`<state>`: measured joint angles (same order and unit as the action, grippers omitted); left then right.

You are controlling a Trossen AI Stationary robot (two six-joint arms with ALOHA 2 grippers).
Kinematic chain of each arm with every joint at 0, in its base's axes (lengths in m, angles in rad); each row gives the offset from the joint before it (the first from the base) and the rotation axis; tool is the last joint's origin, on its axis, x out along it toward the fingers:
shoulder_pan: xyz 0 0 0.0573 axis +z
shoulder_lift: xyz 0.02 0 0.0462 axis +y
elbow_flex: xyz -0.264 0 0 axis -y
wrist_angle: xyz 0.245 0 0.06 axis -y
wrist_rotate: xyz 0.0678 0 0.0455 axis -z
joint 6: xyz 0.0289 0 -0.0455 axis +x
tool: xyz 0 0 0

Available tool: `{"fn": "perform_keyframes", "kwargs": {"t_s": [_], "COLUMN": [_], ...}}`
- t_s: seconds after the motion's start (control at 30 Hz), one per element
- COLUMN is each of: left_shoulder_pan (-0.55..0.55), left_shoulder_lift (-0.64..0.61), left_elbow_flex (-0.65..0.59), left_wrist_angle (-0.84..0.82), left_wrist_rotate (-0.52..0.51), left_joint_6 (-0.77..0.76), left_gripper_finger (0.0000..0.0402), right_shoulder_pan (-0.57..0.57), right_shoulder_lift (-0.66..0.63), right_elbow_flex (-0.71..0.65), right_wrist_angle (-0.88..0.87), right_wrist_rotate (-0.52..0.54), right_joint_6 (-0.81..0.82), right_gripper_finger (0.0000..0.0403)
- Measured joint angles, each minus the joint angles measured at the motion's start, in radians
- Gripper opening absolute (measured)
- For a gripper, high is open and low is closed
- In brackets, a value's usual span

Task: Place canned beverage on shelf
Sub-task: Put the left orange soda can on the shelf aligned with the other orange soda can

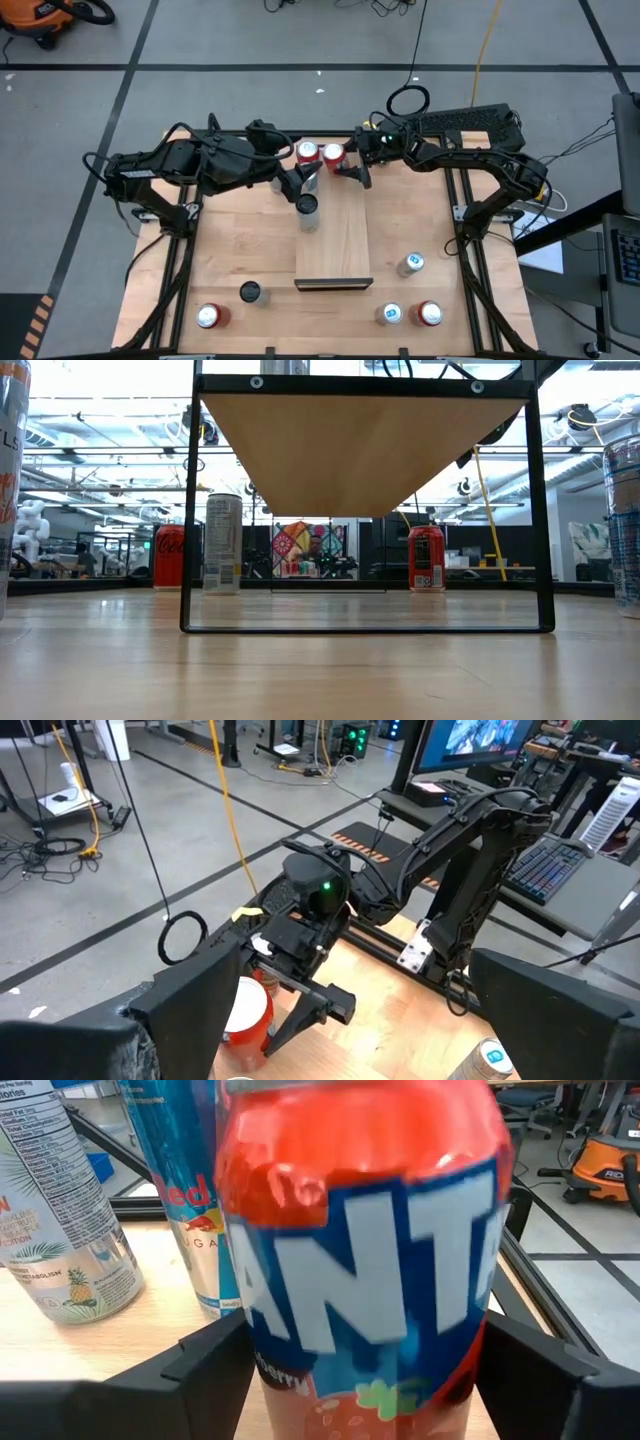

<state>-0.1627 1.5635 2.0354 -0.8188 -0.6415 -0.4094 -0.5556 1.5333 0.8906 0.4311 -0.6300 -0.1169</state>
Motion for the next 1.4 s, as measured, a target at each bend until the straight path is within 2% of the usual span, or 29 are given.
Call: {"fn": "perform_keyframes", "kwargs": {"t_s": [0.43, 0.7, 0.87, 0.97, 1.4], "left_shoulder_pan": [0.000, 0.000, 0.000, -0.003, -0.003], "left_shoulder_lift": [0.000, 0.000, 0.000, 0.000, 0.000], "left_elbow_flex": [0.000, 0.000, 0.000, 0.000, 0.000], "left_wrist_angle": [0.000, -0.001, -0.001, -0.001, -0.002], "left_wrist_rotate": [0.000, 0.000, 0.000, 0.000, 0.000], "left_joint_6": [0.003, 0.003, 0.003, -0.002, 0.006], "left_gripper_finger": [0.0393, 0.0393, 0.0393, 0.0393, 0.0393], "right_shoulder_pan": [-0.005, -0.008, -0.009, -0.017, -0.045], "right_shoulder_lift": [0.000, 0.000, -0.020, -0.054, -0.219], "right_elbow_flex": [0.000, 0.000, 0.000, 0.000, 0.000], "right_wrist_angle": [-0.018, -0.020, -0.023, -0.059, -0.327], "right_wrist_rotate": [-0.004, -0.003, 0.006, 0.035, 0.040], "right_joint_6": [0.008, 0.020, 0.022, 0.004, -0.037], "right_gripper_finger": [0.0307, 0.0347, 0.0350, 0.0350, 0.0350]}}
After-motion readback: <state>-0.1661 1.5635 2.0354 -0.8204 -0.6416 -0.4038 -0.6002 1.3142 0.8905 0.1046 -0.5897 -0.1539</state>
